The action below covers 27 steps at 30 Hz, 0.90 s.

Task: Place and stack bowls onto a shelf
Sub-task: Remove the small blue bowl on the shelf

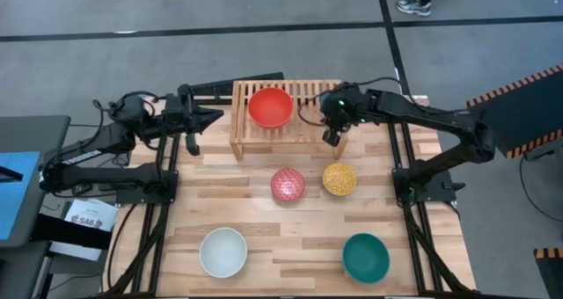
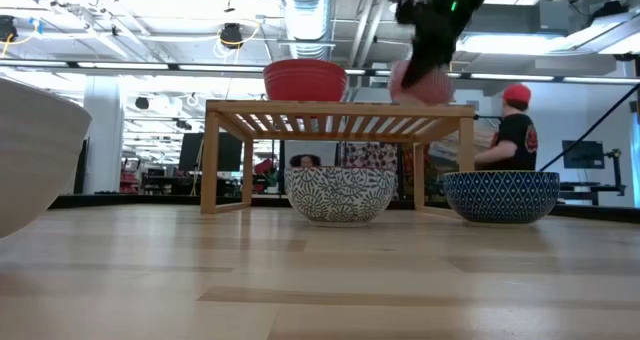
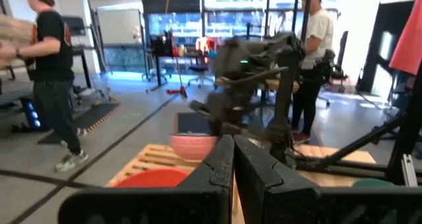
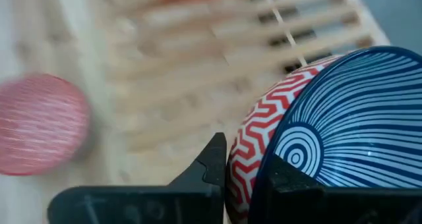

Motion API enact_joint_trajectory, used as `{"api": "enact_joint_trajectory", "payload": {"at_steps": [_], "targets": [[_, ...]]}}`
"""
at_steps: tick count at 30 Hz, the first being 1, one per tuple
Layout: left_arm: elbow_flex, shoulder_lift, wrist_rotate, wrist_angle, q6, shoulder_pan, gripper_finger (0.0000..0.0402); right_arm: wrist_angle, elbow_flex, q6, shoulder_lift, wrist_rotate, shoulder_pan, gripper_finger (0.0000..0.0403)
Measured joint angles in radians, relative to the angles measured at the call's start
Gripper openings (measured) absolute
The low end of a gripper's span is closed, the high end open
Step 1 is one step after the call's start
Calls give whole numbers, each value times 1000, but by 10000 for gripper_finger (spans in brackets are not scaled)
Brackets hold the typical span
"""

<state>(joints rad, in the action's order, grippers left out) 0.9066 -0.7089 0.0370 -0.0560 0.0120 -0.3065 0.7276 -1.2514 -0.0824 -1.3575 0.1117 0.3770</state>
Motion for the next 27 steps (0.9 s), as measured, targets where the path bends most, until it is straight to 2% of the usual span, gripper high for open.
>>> {"api": "enact_joint_trajectory", "payload": {"at_steps": [5,11,15,19,23,27], "targets": [[0,54,-1,-1,-10,0,0,18,-37,91,74,2,-136,50],[0,64,1,-6,-9,0,0,-27,-110,183,37,6,-407,50],[0,51,7,-11,-9,0,0,-39,-138,272,-71,-12,-577,50],[0,45,10,-9,-15,0,0,-32,-124,434,-204,-11,-702,50],[0,41,42,-11,-15,0,0,-26,-108,574,-369,8,-780,50],[0,41,64,-16,-10,0,0,-59,-119,614,-509,20,-817,50]]}}
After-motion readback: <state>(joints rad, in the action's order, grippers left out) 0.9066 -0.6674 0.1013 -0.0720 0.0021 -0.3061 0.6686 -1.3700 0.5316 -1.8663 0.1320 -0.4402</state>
